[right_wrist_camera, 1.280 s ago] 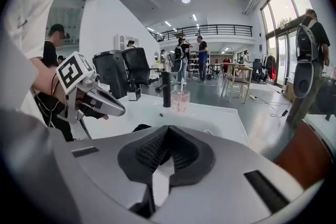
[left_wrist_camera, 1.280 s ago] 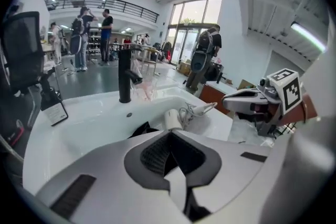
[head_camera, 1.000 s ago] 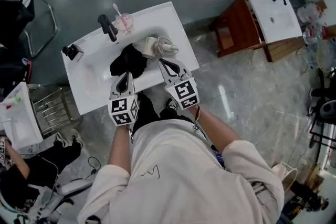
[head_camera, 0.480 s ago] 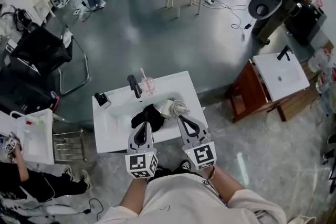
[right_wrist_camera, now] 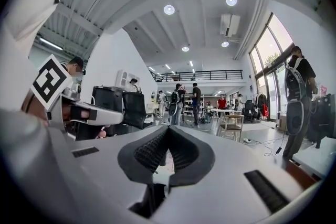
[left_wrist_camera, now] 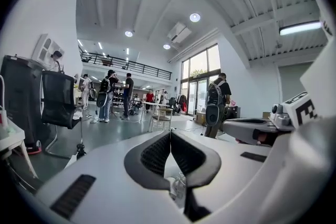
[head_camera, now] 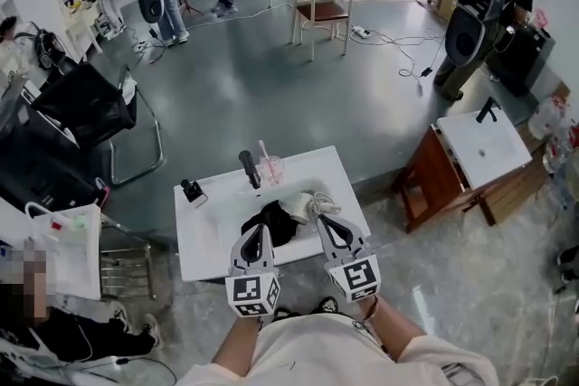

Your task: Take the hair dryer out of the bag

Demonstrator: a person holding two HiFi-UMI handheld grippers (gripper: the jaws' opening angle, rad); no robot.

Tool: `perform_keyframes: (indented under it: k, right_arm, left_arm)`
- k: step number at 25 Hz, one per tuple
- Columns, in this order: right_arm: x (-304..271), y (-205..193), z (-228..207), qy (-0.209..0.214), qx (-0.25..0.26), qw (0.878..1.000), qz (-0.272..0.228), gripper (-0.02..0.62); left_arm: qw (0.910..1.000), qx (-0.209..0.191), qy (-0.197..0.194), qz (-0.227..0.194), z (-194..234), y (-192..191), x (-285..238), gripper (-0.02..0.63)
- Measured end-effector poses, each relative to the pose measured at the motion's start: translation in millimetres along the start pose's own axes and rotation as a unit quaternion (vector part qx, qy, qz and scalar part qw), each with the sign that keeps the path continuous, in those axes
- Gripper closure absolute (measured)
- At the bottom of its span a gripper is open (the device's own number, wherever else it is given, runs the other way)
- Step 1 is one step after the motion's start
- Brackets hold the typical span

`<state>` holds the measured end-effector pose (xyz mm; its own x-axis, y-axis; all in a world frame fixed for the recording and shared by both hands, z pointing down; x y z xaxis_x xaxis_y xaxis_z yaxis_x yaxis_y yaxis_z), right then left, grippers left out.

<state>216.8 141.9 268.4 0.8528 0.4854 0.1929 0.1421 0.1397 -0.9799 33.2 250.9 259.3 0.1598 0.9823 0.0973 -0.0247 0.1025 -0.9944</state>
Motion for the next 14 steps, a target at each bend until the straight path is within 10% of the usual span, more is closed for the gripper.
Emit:
perform_keyframes:
  k: [14]
  right_arm:
    - [-21.4,4.2,15.5,-0.02,0.004,1.0,0.004,0.598]
  left_arm:
    - [0.9997,0.006,-0.02,-0.014,29.7,1.6,-7.1,0.586]
Point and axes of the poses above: the fingertips, and each gripper's own axes: x backward along the fingers, z to its left, y out of its top, the point moved 10 cm from there along x, backward along the fingers, and after that the axes turned 14 degrees about -z, right-handed, at the moved point
